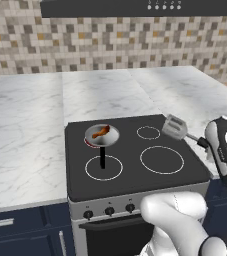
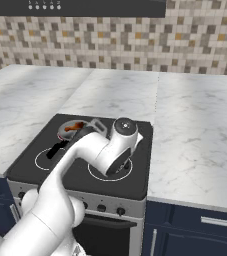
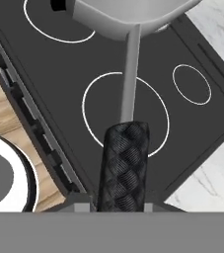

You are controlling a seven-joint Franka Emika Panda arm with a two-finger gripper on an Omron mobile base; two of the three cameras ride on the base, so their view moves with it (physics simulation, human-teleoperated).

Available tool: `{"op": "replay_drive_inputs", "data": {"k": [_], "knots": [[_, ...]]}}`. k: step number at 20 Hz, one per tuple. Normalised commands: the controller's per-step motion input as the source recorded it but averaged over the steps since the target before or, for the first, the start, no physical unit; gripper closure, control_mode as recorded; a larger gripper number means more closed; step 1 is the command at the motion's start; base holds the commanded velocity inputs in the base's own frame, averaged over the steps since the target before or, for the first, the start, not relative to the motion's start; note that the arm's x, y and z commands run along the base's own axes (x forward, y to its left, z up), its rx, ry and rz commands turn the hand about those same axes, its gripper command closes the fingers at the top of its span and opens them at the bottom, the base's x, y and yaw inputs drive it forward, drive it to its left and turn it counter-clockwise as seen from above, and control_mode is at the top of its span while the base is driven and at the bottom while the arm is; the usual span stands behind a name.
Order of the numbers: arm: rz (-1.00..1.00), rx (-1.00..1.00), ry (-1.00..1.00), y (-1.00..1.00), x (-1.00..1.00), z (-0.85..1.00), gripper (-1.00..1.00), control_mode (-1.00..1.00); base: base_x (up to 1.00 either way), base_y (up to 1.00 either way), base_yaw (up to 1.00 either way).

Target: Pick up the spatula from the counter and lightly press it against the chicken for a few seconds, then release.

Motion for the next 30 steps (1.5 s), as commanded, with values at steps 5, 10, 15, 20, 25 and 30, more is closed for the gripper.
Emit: {"op": "replay_drive_inputs", "data": {"k": [5,10,15,20,25,30], "knots": [[0.10,-0.08,0.01,0.50,0.40,0.00,1.00,-1.00,0.00,0.00,0.00],[0.05,-0.06,0.04,0.37,0.45,0.01,1.00,-1.00,0.00,0.00,0.00],[0.08,-0.04,0.07,0.25,0.57,0.01,1.00,-1.00,0.00,0.00,0.00],[0.08,-0.02,0.05,0.26,0.58,0.04,1.00,-1.00,0.00,0.00,0.00],[0.06,-0.02,0.04,0.30,0.46,0.07,1.00,-1.00,0.00,0.00,0.00],[0.02,-0.05,0.06,0.25,0.38,0.02,1.00,-1.00,0.00,0.00,0.00]]}}
